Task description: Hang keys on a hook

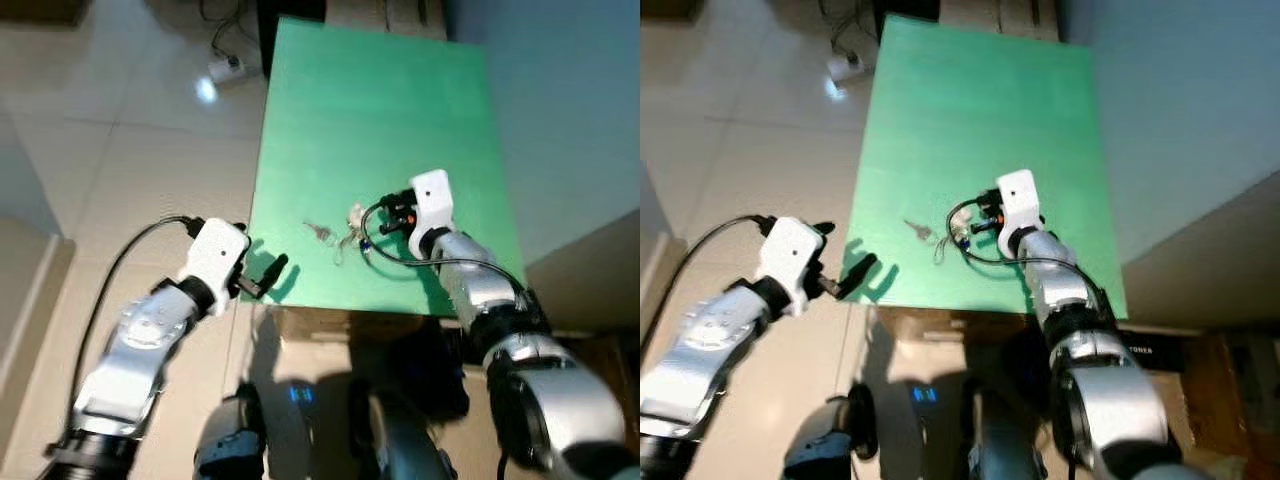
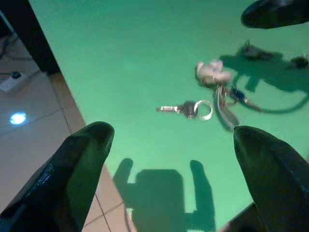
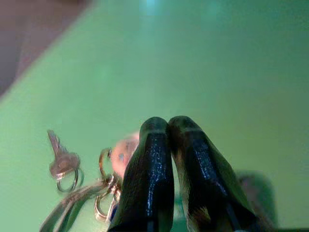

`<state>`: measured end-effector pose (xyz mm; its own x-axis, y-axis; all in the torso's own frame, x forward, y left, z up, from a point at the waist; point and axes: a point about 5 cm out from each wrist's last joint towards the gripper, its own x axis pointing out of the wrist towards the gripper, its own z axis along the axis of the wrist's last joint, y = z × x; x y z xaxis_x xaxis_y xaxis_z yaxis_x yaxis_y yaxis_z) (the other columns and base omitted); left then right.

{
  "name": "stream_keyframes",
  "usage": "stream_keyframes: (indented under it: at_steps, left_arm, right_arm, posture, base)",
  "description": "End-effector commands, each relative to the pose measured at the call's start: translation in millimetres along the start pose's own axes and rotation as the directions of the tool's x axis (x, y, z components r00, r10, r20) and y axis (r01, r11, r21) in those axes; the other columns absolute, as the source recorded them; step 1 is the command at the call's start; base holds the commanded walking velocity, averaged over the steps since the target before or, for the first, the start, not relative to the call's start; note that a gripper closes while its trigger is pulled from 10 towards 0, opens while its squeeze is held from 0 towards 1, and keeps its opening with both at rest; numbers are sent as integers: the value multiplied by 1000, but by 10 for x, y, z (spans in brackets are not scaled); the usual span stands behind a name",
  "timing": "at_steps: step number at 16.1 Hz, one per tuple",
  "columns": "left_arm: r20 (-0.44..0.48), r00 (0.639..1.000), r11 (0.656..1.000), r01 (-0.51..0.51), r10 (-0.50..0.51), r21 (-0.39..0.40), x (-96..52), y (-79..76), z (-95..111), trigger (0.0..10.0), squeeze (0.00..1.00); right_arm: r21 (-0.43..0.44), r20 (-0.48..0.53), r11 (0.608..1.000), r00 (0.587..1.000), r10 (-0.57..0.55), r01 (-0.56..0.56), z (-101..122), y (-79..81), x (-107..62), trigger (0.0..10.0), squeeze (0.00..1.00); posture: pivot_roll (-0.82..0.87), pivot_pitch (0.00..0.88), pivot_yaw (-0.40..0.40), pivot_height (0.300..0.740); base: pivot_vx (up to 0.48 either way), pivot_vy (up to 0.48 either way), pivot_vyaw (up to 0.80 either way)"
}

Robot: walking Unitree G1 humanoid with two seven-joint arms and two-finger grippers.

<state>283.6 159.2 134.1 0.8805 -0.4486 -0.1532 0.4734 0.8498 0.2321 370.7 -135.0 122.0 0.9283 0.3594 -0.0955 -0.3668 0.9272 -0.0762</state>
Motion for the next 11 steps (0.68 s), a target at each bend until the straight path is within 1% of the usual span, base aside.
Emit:
stream_keyframes:
  at_steps: [1,2,3,4,5,7,8,9,10,11]
  left_arm:
    - [-2,999,999,-37,37,-14,-6,25,-39,10000,0]
    - [16,994,993,-110,111,-34,33,89,-48,10000,0]
    - [36,986,985,-158,161,-71,48,130,-39,10000,0]
    - [46,977,974,-205,210,-94,62,163,-37,10000,0]
    - [52,972,969,-222,229,-112,78,149,-39,10000,0]
    - [58,971,970,-225,231,-89,89,103,-39,10000,0]
    - [80,966,969,-240,245,-65,100,48,-45,10000,0]
    - [126,955,962,-261,270,-85,97,19,61,10000,0]
    - [145,957,967,-244,252,-69,107,-1,115,10000,0]
    - [150,959,971,-235,239,-46,113,-11,124,10000,0]
  right_arm:
    - [1,25,1000,999,-30,30,31,-46,-41,10000,0]
    - [4,73,997,994,-83,83,19,-89,-220,10000,0]
    - [11,91,992,988,-124,124,-8,-116,-355,10000,0]
    - [17,88,984,980,-177,177,-54,-135,-469,10000,0]
    - [25,73,978,976,-207,206,-105,-111,-560,10000,0]
    - [8,48,976,975,-217,217,-202,-38,-653,10000,0]
    - [-3,23,971,971,-239,239,-305,17,-806,10000,0]
    - [55,-10,958,959,-283,283,-398,58,-939,10000,0]
    - [56,-24,957,959,-284,285,-448,92,-987,10000,0]
    - [52,-30,959,960,-278,279,-465,108,-1000,10000,0]
  posture:
    - [-113,79,-19,740]
    - [-121,29,-5,740]
    - [-131,2,-1,740]
    - [-134,0,-1,740]
    - [-139,0,-4,740]
    - [-141,0,-6,740]
    - [-127,0,-7,740]
    - [-108,0,-17,740]
    - [-100,0,-25,740]
    - [-95,0,-29,740]
  base:
    - [0,0,0]
    - [0,0,0]
    - [0,0,0]
    - [0,0,0]
    - [0,0,0]
    - [0,0,0]
    - [0,0,0]
    - [0,0,0]
    - [0,0,0]
    - [0,0,0]
